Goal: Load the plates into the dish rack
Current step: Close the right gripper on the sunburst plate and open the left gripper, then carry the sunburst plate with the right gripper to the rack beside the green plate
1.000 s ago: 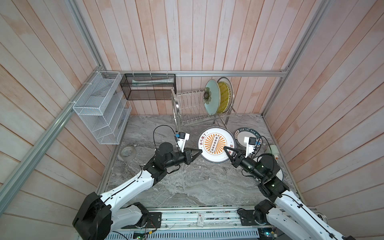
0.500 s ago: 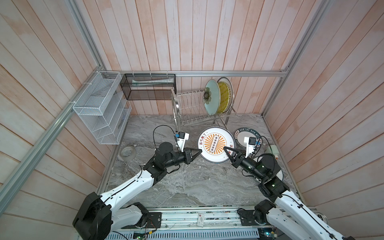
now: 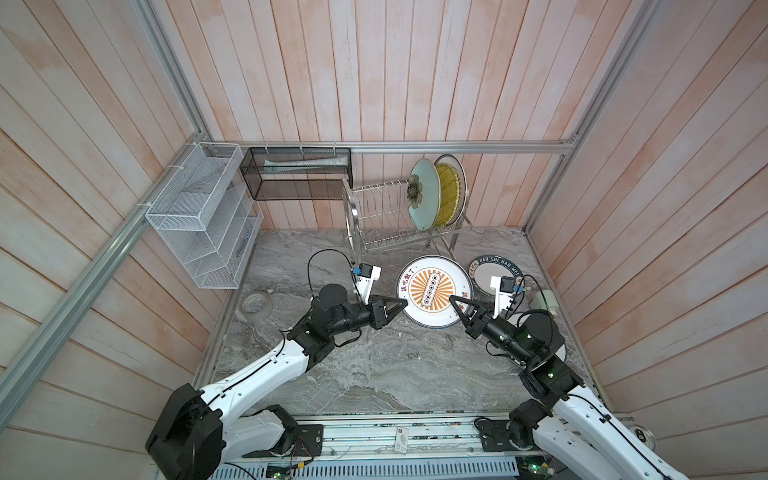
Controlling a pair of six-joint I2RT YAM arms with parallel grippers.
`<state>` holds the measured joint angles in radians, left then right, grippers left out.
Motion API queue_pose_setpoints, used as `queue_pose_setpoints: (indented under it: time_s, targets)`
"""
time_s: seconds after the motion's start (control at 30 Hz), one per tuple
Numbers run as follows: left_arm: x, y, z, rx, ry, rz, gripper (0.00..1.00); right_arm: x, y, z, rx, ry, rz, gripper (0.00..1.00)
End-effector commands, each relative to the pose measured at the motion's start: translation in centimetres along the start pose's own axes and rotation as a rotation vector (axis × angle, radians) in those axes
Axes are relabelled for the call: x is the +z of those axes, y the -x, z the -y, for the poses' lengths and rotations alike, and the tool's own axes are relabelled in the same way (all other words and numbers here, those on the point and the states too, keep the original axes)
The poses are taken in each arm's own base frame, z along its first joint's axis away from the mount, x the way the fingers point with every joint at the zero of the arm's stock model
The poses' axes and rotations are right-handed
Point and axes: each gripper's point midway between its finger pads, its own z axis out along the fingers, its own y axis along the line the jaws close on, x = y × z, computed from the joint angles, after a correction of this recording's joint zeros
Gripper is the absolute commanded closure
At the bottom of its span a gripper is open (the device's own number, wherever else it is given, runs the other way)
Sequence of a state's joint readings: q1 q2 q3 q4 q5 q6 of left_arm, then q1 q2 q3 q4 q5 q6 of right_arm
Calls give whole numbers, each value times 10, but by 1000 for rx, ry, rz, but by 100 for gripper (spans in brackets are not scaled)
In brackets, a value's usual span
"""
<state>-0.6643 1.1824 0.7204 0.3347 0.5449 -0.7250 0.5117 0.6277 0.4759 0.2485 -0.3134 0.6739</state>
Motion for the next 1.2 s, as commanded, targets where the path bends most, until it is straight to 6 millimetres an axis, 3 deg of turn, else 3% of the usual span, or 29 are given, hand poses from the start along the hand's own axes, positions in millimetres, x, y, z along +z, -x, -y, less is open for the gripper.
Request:
queue_pose_setpoints:
  time_s: [0.0,0.2,0.37,0.53,0.73,0.93,1.17]
  targets:
    - [2,14,14,43,-32,22,66,-5,11,-2,-24,-14,47,100]
    - [2,15,9,36,0,29,41,-11,16,-1,-32,-33,76,100]
    - [-1,20,3,30,42,59,32,-16,20,1,-34,-57,99,100]
    - [-9,24,1,46,78,97,29,-18,24,-3,-40,-46,114,100]
    - [-32,24,1,128,140,144,28,-22,36,-12,-94,-50,127,100]
    - [-55,25,-10,189,302,125,27,-29,63,-24,-190,-90,171,100]
    - [-78,28,-16,214,394,165,27,-25,97,-55,-312,-40,217,100]
